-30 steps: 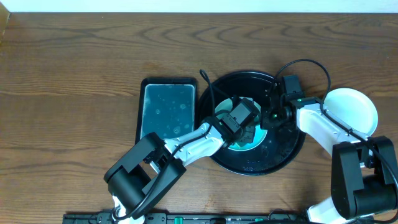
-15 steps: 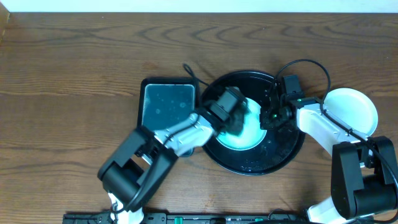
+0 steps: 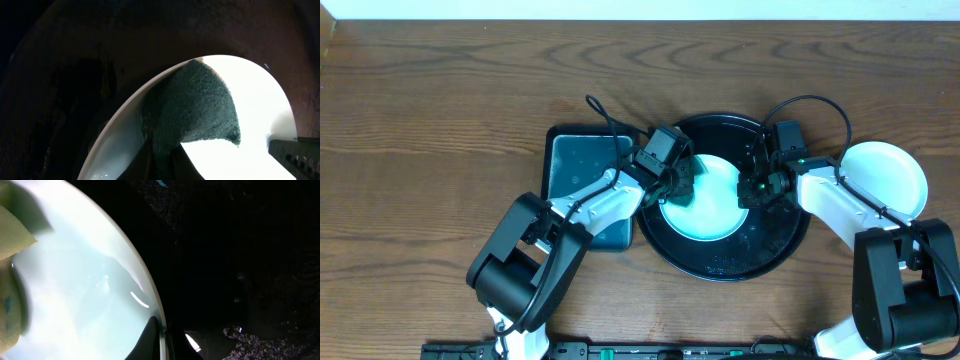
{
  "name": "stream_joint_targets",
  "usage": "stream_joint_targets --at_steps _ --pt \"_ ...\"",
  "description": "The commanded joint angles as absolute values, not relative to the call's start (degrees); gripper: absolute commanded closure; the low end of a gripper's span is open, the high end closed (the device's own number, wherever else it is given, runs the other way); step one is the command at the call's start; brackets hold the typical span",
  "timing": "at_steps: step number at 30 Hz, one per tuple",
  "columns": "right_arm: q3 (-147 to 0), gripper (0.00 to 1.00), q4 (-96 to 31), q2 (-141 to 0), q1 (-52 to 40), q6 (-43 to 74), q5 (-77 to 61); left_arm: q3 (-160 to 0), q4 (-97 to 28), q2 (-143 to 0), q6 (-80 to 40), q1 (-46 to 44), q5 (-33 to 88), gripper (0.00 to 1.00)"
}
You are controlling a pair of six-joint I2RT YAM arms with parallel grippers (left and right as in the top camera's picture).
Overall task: Clean dirty plates on tray and stack at the side
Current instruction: 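Keep scrubbing the white plate with the sponge while right gripper holds it, then return the sponge to the water tray with the left gripper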
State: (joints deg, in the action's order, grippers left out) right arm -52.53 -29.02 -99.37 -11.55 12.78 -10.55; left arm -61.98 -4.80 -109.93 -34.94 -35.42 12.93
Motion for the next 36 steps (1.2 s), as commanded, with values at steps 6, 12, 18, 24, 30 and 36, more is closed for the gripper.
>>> stream_joint_targets --at_steps 6,12,18,24,30,36 --pt "-50.5 0.98 -29.6 -102.0 -12.4 12.1 -8.4 -59.4 -8.4 -108.6 -34.5 -32.9 7.1 0.92" --pt "-50.5 0.98 -29.6 -102.0 -12.4 12.1 -8.4 -59.4 -13.1 -97.7 -28.8 -32.6 7.1 0.92" --pt "-50.5 0.98 -29.6 -102.0 -12.4 12.1 -8.4 -59.4 -18.5 -87.7 -23.8 -28.1 6.8 0.92" --pt "-50.5 0.98 -29.6 -102.0 -12.4 12.1 -8.4 -59.4 -22.7 -86.2 -21.4 -20.6 5.5 0.92" --pt "-50.5 0.98 -29.6 -102.0 -12.4 12.1 -8.4 -59.3 -25.7 -87.3 -21.4 -14.9 2.9 0.92" --pt "-50.5 0.98 -29.6 -102.0 -12.4 12.1 -8.4 -58.9 -26.6 -90.5 -21.2 -12.9 2.9 0.92"
